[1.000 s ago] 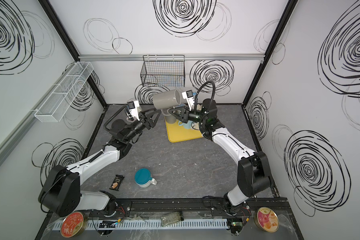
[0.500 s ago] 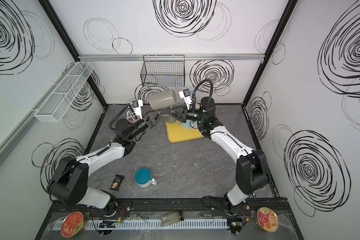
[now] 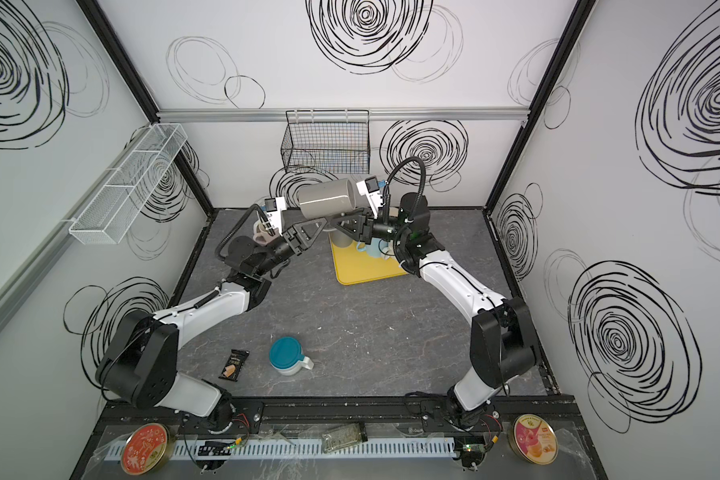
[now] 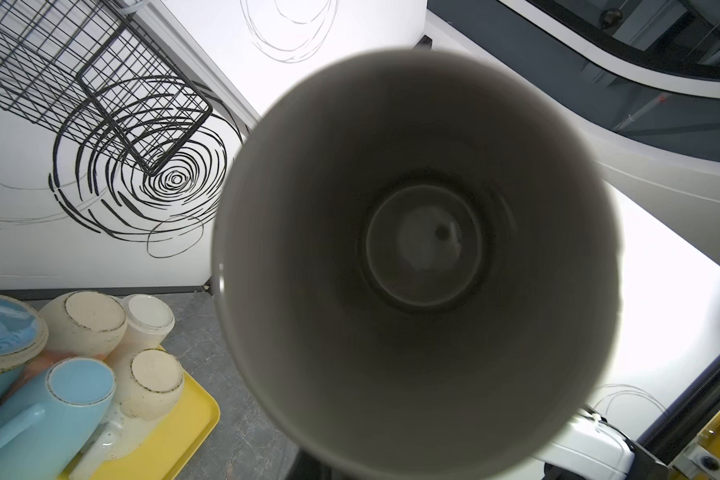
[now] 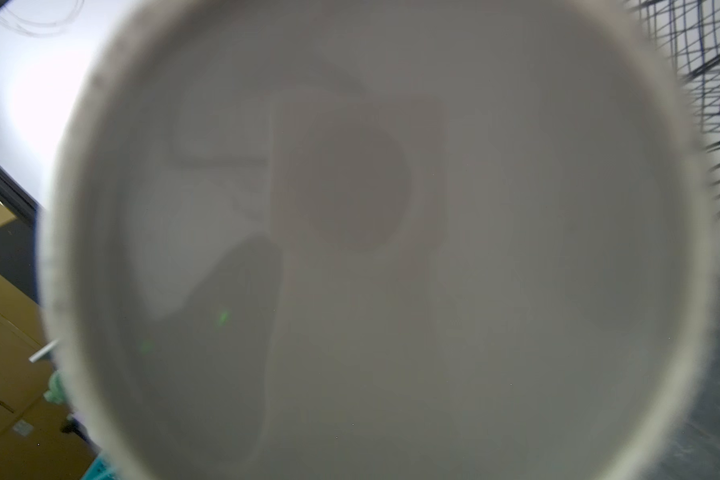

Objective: Turn the mug right side up
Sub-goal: 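Grasp the grey mug with the left gripper from the right gripper, then lower grey mug upright with left gripper while right gripper returns to tray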

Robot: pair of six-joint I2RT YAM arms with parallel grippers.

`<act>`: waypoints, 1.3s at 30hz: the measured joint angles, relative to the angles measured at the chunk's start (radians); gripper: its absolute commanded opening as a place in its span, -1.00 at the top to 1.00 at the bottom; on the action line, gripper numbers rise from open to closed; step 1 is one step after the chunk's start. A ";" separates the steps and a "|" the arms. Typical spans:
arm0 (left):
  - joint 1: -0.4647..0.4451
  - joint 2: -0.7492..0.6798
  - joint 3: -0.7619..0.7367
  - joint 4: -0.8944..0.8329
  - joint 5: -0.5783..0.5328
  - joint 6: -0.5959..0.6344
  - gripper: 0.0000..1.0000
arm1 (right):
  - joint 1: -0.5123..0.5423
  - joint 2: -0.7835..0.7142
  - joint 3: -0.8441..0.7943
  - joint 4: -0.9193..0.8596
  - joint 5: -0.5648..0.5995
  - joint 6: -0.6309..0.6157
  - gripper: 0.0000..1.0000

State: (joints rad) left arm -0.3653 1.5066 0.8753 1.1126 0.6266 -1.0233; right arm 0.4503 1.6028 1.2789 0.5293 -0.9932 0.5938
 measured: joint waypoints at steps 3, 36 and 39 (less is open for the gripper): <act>0.018 -0.001 -0.001 -0.003 0.006 -0.002 1.00 | -0.001 0.000 0.000 -0.022 0.018 -0.014 0.01; 0.198 0.055 0.380 -1.466 -0.476 1.163 1.00 | -0.035 0.121 0.145 -0.732 0.582 -0.198 -0.13; 0.198 0.104 0.380 -1.510 -0.524 1.226 1.00 | -0.035 0.150 0.146 -0.782 0.623 -0.193 -0.12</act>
State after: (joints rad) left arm -0.1669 1.6104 1.2549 -0.3977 0.1028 0.2024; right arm 0.4156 1.7527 1.4254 -0.2531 -0.3698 0.4004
